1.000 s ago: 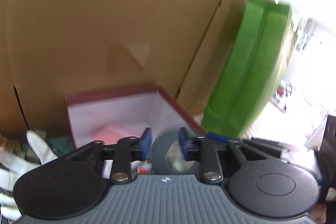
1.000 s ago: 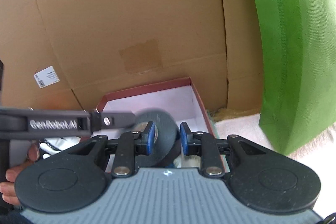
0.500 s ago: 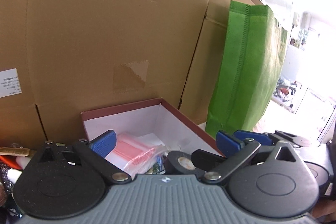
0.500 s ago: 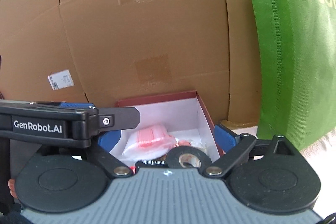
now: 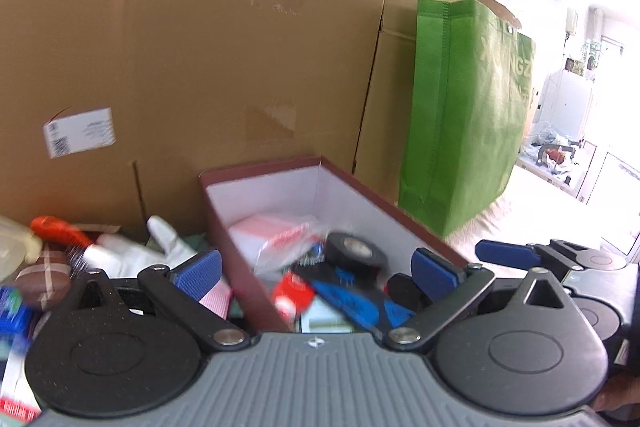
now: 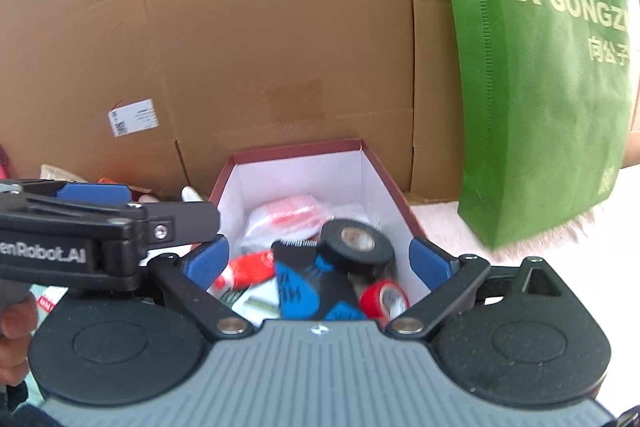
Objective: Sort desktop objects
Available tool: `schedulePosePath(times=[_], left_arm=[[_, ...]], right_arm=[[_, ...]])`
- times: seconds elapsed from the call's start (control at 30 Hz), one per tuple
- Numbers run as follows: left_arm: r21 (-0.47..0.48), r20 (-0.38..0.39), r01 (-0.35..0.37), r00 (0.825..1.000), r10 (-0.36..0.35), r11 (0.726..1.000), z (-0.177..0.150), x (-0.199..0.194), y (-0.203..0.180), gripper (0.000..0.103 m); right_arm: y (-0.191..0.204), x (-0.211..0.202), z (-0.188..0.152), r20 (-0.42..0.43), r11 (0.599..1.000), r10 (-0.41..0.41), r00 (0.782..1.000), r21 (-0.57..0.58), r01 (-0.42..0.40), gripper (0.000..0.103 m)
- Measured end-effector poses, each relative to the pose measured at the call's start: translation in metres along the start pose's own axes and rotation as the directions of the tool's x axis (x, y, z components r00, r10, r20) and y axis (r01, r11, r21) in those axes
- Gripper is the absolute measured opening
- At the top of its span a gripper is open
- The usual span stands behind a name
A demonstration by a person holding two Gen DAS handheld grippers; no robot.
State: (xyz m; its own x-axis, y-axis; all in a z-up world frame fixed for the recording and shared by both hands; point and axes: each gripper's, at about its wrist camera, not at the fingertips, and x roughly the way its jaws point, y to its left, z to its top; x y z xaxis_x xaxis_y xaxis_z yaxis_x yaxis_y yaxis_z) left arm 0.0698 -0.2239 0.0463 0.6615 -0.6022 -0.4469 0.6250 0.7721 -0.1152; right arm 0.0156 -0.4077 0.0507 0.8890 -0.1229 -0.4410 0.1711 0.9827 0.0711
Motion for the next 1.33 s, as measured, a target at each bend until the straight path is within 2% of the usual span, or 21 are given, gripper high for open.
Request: schedulePosePath(times=[0.13, 0.23, 0.4, 0.5, 0.6, 0.83, 1.0, 1.33], left_arm=[[-0.014, -0.019, -0.037, 0.999, 0.037, 0.999, -0.023, -0.021, -0.002, 0.103], [0.008, -0.027, -0.075, 0.997, 0.075, 0.997, -0.041, -0.034, -0.003, 0.103], [-0.023, -0.061, -0.092, 0.994, 0.091, 0.995, -0.067, -0.05, 0.001, 0.103], [-0.016, -0.077, -0.122, 0.99, 0.121, 0.992, -0.08, -0.056, 0.002, 0.103], [-0.017, -0.096, -0.136, 0.986, 0.134, 0.991, -0.091, -0.061, 0.004, 0.103], [-0.007, -0.112, -0.154, 0.982, 0.152, 0.988, -0.105, -0.072, 0.005, 0.103], [-0.018, -0.114, -0.158, 0.981, 0.155, 0.987, -0.107, -0.077, 0.008, 0.103], [-0.021, -0.126, -0.15, 0.981, 0.146, 0.989, -0.108, -0.076, 0.012, 0.103]], right_arm=[[0.016, -0.021, -0.023, 0.008, 0.998, -0.048, 0.999, -0.035, 0.048, 0.095], [0.024, -0.037, -0.041, 0.013, 0.998, -0.058, 0.998, -0.017, 0.058, 0.095], [0.037, -0.054, -0.067, -0.018, 0.993, -0.121, 0.993, -0.003, 0.121, 0.096], [0.044, -0.059, -0.08, -0.035, 0.984, -0.179, 0.983, -0.003, 0.179, 0.099], [0.047, -0.063, -0.093, -0.055, 0.979, -0.204, 0.977, 0.007, 0.205, 0.099], [0.06, -0.064, -0.113, -0.099, 0.975, -0.223, 0.97, -0.005, 0.223, 0.099], [0.073, -0.064, -0.111, -0.093, 0.98, -0.201, 0.975, -0.028, 0.199, 0.099], [0.081, -0.06, -0.113, -0.107, 0.978, -0.207, 0.972, -0.026, 0.206, 0.099]])
